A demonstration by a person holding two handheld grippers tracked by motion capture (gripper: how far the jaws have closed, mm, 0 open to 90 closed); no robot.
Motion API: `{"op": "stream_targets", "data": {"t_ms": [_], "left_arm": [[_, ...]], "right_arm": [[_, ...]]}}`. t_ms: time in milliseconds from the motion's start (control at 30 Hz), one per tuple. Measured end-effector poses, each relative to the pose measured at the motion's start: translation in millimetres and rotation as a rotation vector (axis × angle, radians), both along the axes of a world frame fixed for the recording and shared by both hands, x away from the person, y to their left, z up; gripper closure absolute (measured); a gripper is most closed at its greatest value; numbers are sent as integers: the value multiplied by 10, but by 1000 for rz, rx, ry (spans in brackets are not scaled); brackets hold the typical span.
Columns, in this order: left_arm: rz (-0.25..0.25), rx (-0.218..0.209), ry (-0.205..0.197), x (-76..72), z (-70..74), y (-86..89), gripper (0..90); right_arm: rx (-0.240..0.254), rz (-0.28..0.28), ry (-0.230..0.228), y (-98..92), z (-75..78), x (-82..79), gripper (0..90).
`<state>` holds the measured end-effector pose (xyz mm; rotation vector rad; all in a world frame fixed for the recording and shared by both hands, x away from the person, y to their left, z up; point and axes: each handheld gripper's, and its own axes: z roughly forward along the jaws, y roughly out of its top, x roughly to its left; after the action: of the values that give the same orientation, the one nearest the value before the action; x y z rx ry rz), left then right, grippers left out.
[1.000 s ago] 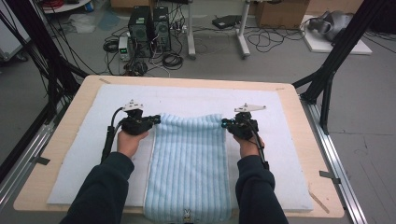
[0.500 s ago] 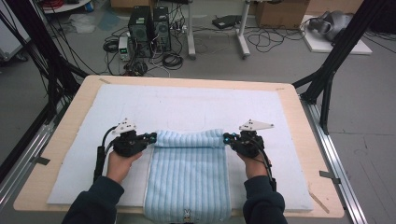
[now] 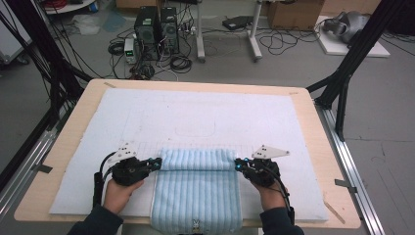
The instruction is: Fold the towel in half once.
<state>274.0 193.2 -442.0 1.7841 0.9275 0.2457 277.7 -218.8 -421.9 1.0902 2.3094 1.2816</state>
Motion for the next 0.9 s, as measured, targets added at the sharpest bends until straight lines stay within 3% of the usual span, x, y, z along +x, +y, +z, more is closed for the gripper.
{"op": "stream_targets", "data": {"t_ms": [133, 200, 300, 433, 567, 633, 700, 800, 900], "left_arm": [[5, 5, 4, -53, -68, -5, 855], [24, 2, 1, -60, -79, 0, 809], [57, 5, -10, -42, -61, 21, 514], [88, -20, -12, 81, 22, 104, 375], [96, -67, -8, 253, 124, 158, 374], [98, -59, -2, 342, 164, 150, 373], [87, -79, 4, 425, 167, 134, 374], [69, -43, 33, 543, 157, 67, 383], [59, -18, 53, 628, 95, 20, 459]], "right_arm": [[1, -17, 36, -4, -104, -64, 818], [8, -18, 41, -6, -126, -79, 761], [16, -31, 25, -3, -92, -92, 618], [26, -77, 3, 0, 12, -57, 426], [41, -101, -9, 1, 102, 24, 354], [47, -104, -8, 8, 129, 67, 348], [45, -107, -7, 24, 153, 105, 348], [37, -119, -8, 46, 186, 159, 348], [45, -120, -6, 61, 204, 185, 348]]}}
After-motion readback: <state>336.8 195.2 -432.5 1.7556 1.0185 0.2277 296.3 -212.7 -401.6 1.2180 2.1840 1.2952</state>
